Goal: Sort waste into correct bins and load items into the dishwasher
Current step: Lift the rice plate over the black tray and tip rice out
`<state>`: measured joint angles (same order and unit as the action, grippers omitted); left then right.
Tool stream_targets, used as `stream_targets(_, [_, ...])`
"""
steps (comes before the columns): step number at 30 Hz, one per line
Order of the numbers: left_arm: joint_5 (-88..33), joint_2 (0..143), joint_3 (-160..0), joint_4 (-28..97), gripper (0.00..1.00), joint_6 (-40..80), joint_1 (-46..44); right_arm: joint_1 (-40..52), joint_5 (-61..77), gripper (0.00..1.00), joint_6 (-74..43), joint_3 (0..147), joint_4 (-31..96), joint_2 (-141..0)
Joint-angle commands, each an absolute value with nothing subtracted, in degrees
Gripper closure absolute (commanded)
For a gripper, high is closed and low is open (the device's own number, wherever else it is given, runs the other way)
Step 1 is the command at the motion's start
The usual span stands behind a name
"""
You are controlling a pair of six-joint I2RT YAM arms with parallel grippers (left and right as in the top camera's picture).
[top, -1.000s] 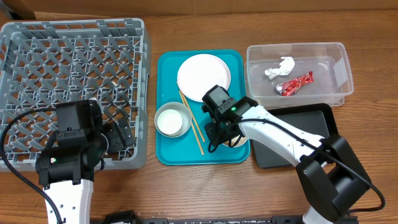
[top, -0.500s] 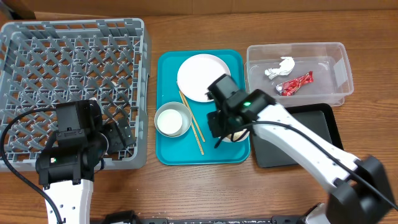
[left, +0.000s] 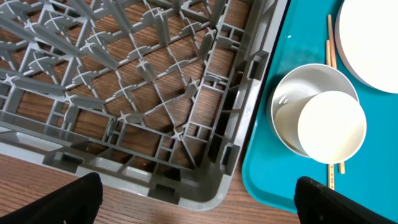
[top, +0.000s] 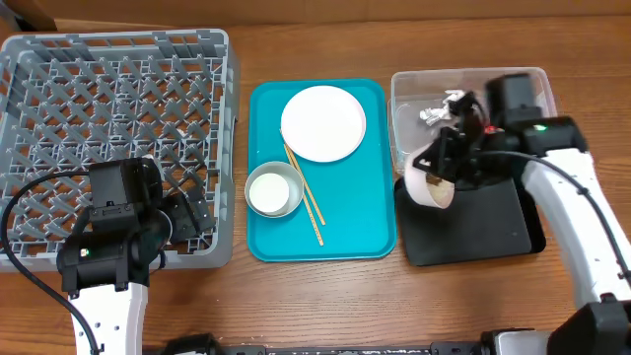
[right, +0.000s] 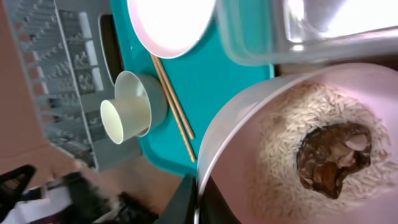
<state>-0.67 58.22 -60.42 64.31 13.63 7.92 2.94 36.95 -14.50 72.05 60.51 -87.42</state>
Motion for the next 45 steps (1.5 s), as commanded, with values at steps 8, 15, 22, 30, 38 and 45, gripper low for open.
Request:
stream_targets(8, [-1.1, 58.5, -61.6, 64.2, 0.00, 14.8, 8.2, -15.0, 69.7, 0.96, 3.5, 57.1, 54.0, -86.8])
stream_targets(15, [-1.1, 58.5, -61.6, 64.1, 0.00, 14.8, 8.2, -23.4, 82.0, 0.89, 3.5, 47.0, 43.9, -86.8])
stream_targets(22, [-1.1, 58.5, -61.6, 64.1, 0.00, 14.8, 8.2, -29.8, 89.9, 0.89, 3.2, 45.7, 42.7, -86.8])
stream_targets(30, [-1.1, 58.5, -61.6, 64.1, 0.00, 14.8, 8.2, -34.7, 89.9, 0.93, -3.2, 45.7, 42.9, -86.8])
stream_targets(38, [-1.1, 58.5, -61.6, 64.1, 0.00, 14.8, 8.2, -31.1, 77.3, 0.64, -3.0, 45.7, 43.7, -86.8])
stream_targets(45, [-1.1, 58.5, -61.6, 64.0, 0.00, 14.8, 8.2, -22.2, 58.7, 0.59, 4.9, 55.0, 56.1, -85.5])
